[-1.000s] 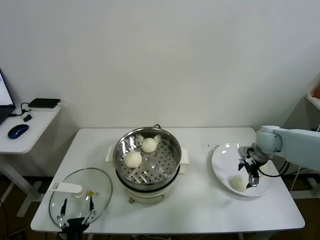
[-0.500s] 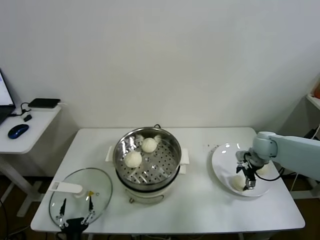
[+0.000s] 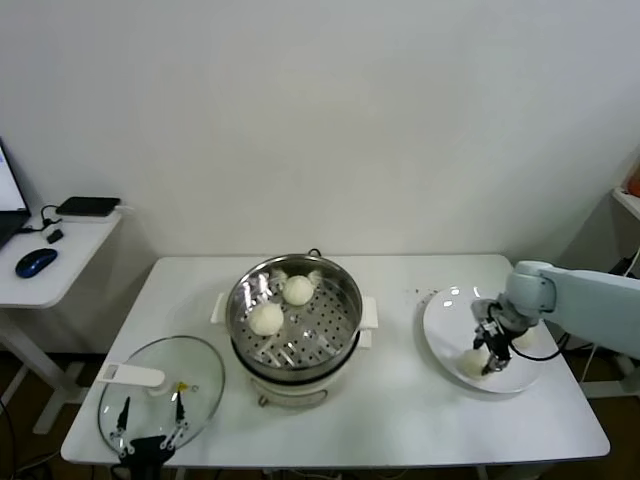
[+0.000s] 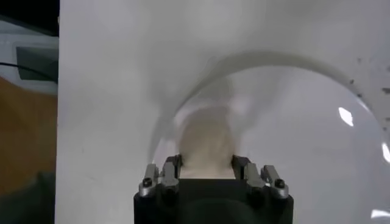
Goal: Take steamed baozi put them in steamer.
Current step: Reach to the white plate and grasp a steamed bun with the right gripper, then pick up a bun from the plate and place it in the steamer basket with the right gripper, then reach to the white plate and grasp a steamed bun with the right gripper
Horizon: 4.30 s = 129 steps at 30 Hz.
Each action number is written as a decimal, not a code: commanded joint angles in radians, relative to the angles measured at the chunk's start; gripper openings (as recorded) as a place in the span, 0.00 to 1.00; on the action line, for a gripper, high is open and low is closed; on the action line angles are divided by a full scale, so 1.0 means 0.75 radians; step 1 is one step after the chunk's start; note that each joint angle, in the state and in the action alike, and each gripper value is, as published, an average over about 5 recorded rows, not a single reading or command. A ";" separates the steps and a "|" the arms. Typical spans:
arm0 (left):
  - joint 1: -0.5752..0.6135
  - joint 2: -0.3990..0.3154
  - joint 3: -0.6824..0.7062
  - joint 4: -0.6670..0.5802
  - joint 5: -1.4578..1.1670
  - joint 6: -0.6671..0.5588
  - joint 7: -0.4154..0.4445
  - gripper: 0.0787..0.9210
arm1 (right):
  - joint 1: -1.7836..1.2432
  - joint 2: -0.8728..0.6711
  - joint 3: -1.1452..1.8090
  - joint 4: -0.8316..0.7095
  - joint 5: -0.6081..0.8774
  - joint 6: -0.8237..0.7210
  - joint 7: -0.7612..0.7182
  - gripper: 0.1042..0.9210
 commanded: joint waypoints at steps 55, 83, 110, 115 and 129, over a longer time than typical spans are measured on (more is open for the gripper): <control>0.000 -0.049 -0.002 -0.009 -0.006 -0.010 -0.004 0.88 | 0.278 1.076 -0.017 0.108 -0.353 0.692 0.104 0.62; 0.017 -0.054 0.013 -0.036 -0.004 -0.007 0.003 0.88 | 0.707 0.191 -0.516 0.067 0.126 0.446 -0.282 0.88; 0.008 -0.044 0.014 0.026 0.029 -0.012 0.003 0.88 | -0.187 0.001 0.184 -0.514 -0.372 0.260 -0.053 0.88; 0.006 -0.042 0.014 0.028 0.030 -0.009 0.005 0.88 | -0.223 0.012 0.220 -0.552 -0.389 0.257 -0.051 0.88; 0.012 -0.046 0.010 0.031 0.041 -0.014 0.004 0.88 | -0.346 0.067 0.331 -0.658 -0.410 0.275 -0.045 0.88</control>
